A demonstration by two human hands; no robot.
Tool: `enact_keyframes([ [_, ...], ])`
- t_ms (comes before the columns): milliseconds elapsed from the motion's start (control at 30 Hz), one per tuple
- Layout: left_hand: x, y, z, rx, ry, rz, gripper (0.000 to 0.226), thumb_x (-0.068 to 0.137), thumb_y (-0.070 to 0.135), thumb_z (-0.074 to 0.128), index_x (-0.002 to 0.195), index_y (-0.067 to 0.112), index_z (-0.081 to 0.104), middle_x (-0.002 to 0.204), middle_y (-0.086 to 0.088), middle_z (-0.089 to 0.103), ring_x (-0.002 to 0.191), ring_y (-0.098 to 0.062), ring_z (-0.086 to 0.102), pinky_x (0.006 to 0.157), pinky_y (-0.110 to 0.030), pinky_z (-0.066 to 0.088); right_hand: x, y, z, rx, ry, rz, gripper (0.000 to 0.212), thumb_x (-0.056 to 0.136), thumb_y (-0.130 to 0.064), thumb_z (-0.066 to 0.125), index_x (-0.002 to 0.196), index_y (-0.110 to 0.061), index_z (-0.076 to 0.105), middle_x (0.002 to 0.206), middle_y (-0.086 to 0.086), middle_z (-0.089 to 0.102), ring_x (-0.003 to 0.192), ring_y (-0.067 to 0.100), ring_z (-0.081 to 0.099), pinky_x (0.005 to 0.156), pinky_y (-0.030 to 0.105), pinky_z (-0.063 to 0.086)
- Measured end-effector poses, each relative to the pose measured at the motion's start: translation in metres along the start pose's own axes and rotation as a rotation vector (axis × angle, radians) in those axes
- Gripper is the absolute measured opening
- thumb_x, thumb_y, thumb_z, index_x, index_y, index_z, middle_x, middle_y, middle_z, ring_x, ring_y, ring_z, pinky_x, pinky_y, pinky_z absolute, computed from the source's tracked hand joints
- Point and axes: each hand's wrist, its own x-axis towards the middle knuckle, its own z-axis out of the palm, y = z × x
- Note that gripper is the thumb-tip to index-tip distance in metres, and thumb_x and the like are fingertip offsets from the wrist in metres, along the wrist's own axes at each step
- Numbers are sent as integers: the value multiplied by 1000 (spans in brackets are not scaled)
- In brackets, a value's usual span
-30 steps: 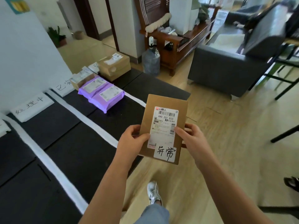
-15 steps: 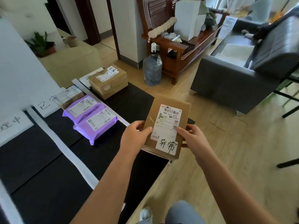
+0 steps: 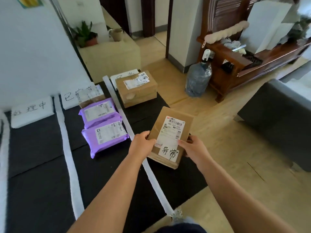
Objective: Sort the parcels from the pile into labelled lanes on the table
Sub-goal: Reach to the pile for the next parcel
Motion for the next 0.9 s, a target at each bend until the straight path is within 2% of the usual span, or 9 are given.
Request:
enact_keyframes([
  [133, 30, 8, 9, 47, 67, -72, 53, 93, 23, 56, 144, 31, 47, 133, -1, 56, 102, -14, 62, 68, -26, 51, 36, 3, -5, -200, -137, -40, 46, 82, -44, 66, 123, -25, 58, 105, -11, 70, 95, 9, 66, 80, 34, 57],
  [267, 41, 15, 17, 49, 134, -105, 47, 97, 23, 55, 143, 26, 46, 125, 2, 60, 100, -12, 61, 71, -26, 50, 52, -1, -12, -276, -209, -76, 28, 86, -36, 63, 110, -21, 64, 94, -5, 72, 86, 13, 67, 69, 29, 53],
  [333, 42, 15, 24, 42, 164, -123, 51, 98, 23, 57, 146, 24, 42, 122, 3, 60, 97, -10, 60, 64, -22, 45, 59, -1, -16, -293, -245, -94, 35, 82, -38, 63, 113, -22, 63, 98, -10, 72, 90, 11, 68, 80, 34, 57],
  [400, 38, 10, 32, 6, 218, -152, 61, 96, 21, 61, 151, 25, 35, 133, 0, 56, 106, -13, 61, 61, -19, 42, 68, 0, -19, -302, -258, -101, 40, 84, -39, 64, 120, -23, 58, 108, -11, 70, 99, 11, 66, 90, 39, 54],
  [467, 29, 6, 41, -68, 327, -189, 69, 93, 23, 65, 153, 27, 30, 146, -2, 46, 119, -17, 58, 68, -20, 46, 71, -6, -24, -294, -208, -101, 43, 90, -35, 65, 129, -22, 52, 120, -8, 66, 107, 14, 63, 92, 38, 52],
  [600, 0, 3, 63, -245, 593, -328, 65, 94, 24, 65, 150, 24, 32, 149, -3, 40, 129, -22, 50, 89, -34, 52, 78, -25, -37, -249, 12, -191, 55, 96, -28, 62, 145, -20, 40, 138, -3, 50, 125, 21, 53, 93, 35, 48],
  [700, -13, 2, 82, -312, 561, -429, 61, 95, 31, 63, 147, 20, 35, 149, -4, 38, 126, -23, 52, 93, -38, 54, 88, -34, -40, -389, 117, -359, 62, 96, -30, 62, 151, -21, 35, 148, 4, 43, 131, 23, 48, 97, 38, 47],
  [800, -18, 4, 100, -305, 482, -471, 54, 96, 39, 59, 142, 18, 39, 143, -3, 39, 117, -20, 55, 86, -34, 55, 99, -43, -37, -485, 67, -376, 67, 95, -34, 62, 153, -23, 30, 151, 4, 40, 133, 26, 46, 100, 48, 50],
  [900, -16, 6, 109, -325, 438, -462, 44, 97, 42, 56, 133, 20, 44, 130, 2, 47, 102, -16, 60, 84, -35, 56, 109, -47, -35, -524, -48, -337, 60, 97, -37, 57, 150, -22, 35, 139, 4, 53, 114, 21, 58, 81, 37, 53],
])
